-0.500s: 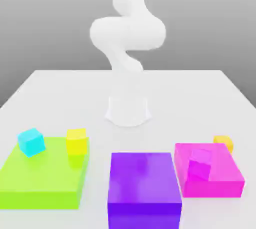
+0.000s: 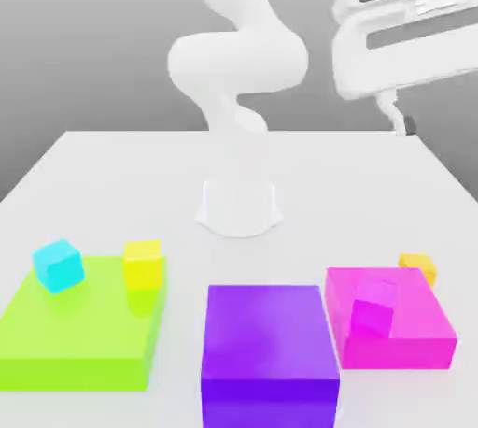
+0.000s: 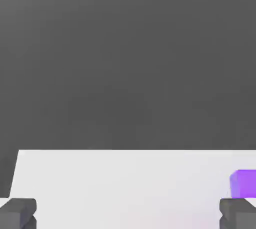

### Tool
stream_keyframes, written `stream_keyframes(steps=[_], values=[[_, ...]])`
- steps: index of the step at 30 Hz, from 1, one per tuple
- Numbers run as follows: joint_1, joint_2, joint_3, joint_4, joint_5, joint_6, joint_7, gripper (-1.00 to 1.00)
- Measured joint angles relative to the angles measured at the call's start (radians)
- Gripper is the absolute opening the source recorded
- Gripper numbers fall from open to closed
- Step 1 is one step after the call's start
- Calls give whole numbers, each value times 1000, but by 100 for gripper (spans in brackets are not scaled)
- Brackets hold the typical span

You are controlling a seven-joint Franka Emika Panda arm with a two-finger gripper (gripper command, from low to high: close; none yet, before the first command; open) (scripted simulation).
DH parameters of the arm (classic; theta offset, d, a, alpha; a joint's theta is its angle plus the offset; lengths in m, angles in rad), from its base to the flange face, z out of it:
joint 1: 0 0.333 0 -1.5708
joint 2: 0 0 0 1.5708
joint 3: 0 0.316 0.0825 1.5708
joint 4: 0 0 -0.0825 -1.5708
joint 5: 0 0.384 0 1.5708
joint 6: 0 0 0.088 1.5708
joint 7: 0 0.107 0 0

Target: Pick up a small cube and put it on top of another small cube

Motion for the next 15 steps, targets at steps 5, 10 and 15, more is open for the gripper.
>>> stream_keyframes(steps=[5, 10, 15], values=[[51, 123, 115, -75, 7, 84, 136, 0], [84, 251, 232, -154, -63, 175, 326, 0], [168, 390, 265, -232, -307, 266, 639, 0]])
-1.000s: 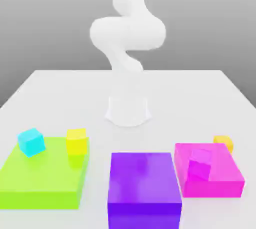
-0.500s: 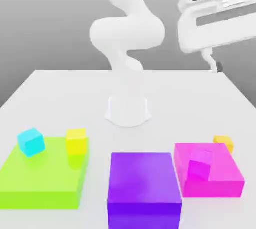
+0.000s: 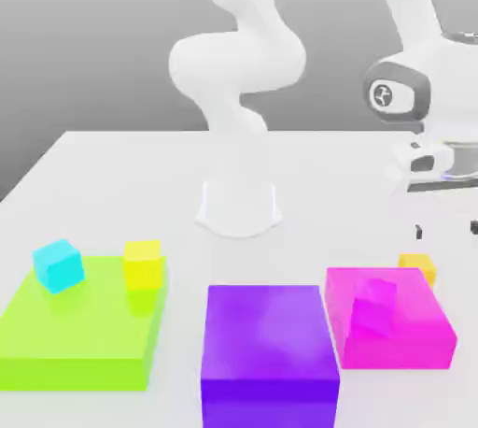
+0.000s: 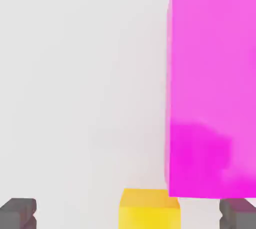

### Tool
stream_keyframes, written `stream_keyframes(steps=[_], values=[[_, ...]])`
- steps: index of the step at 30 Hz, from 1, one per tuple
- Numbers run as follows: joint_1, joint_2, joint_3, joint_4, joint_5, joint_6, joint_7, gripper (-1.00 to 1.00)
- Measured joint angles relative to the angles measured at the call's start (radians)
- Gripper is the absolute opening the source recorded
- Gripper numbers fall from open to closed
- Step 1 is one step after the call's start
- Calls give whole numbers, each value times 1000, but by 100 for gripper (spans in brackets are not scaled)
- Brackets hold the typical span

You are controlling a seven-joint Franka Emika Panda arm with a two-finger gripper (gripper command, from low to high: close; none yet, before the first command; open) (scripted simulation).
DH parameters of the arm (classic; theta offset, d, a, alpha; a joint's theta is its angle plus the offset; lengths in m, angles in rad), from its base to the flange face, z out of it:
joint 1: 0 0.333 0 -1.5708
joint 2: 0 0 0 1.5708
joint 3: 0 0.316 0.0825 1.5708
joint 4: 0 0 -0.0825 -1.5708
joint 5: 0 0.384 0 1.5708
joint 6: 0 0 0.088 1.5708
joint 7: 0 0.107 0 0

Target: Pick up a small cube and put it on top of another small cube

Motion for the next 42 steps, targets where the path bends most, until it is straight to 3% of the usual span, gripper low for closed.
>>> stream_keyframes(steps=[4, 7, 8, 14, 17, 21, 25, 32, 42], values=[[117, 144, -177, 17, -266, 94, 215, 0], [248, 250, -336, 44, -392, 174, 316, 0], [278, 274, -370, 50, -413, 193, 333, -100], [293, 286, -387, 53, -423, 205, 343, -100], [229, 221, -308, 35, -354, 156, 285, -100], [164, 77, -188, -2, -122, 56, 113, -100], [135, 3, -172, -1, 14, -13, -99, -100], [82, -55, -210, 33, 92, -104, -463, -100], [24, -133, -300, 83, 117, -232, -928, -100]])
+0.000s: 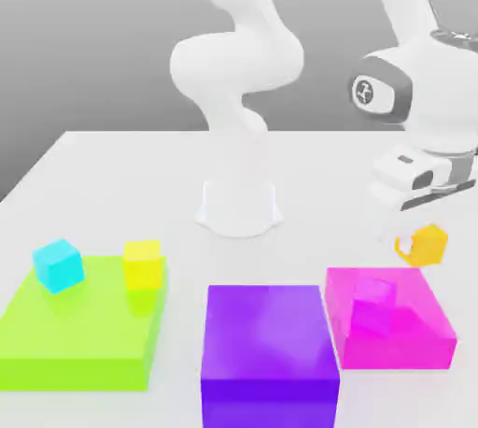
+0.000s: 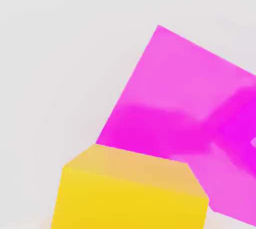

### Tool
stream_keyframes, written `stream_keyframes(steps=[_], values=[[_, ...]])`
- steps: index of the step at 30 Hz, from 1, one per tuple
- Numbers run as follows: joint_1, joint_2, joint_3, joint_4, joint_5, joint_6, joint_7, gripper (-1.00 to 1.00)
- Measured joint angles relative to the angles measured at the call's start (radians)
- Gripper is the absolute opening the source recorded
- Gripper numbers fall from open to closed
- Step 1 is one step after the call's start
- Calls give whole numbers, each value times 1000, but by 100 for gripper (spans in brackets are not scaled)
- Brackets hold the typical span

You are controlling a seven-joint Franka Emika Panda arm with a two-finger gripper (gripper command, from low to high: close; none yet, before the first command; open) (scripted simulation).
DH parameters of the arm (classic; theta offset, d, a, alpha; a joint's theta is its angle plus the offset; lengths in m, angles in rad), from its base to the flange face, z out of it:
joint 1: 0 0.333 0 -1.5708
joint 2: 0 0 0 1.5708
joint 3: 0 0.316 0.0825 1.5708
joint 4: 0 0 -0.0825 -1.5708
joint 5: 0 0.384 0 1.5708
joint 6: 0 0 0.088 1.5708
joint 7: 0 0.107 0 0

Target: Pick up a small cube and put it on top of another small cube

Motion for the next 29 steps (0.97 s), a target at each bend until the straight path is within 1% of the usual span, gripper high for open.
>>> stream_keyframes(steps=[12, 14, 17, 18, 24, 26, 29], values=[[-53, -90, -144, 59, -47, -151, -502, -100], [-58, -49, -150, 55, -55, -105, -528, -100], [-62, 51, -152, 37, -70, 12, -526, -100], [-61, 69, -153, 34, -73, 33, -524, 100], [-62, 78, -153, 32, -75, 44, -524, 100], [-60, 40, -153, 39, -70, -1, -527, 100], [-58, -60, -154, 57, -60, -117, -535, 100]])
